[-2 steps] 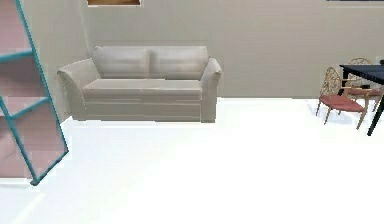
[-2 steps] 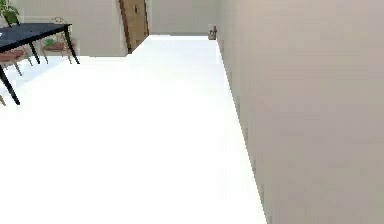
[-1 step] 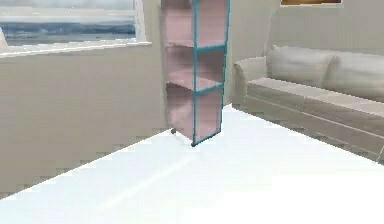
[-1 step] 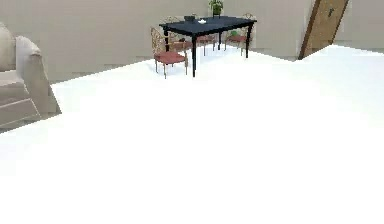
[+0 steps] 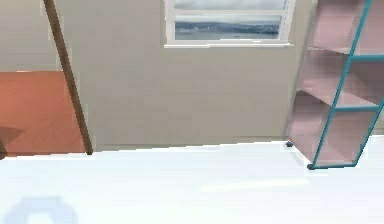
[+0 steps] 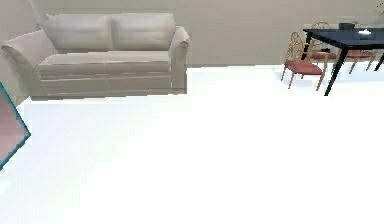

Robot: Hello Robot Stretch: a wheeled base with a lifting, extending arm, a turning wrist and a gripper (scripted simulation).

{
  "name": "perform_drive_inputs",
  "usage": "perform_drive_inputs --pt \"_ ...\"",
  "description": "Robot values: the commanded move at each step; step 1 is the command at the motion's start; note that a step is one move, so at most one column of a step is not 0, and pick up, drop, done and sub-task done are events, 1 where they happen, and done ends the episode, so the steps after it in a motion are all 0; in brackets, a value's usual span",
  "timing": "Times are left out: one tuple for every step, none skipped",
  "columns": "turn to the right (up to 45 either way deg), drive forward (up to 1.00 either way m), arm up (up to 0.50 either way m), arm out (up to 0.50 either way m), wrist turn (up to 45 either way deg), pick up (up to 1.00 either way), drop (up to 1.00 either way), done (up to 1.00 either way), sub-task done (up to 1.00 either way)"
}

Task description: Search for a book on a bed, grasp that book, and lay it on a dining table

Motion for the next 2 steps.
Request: perform_drive_inputs --pt "0.0 0.15 0.00 0.00 0.0 0.00 0.00 0.00 0.00" --pt "-45.0 0.00 0.00 0.00 0.0 0.00 0.00 0.00 0.00"
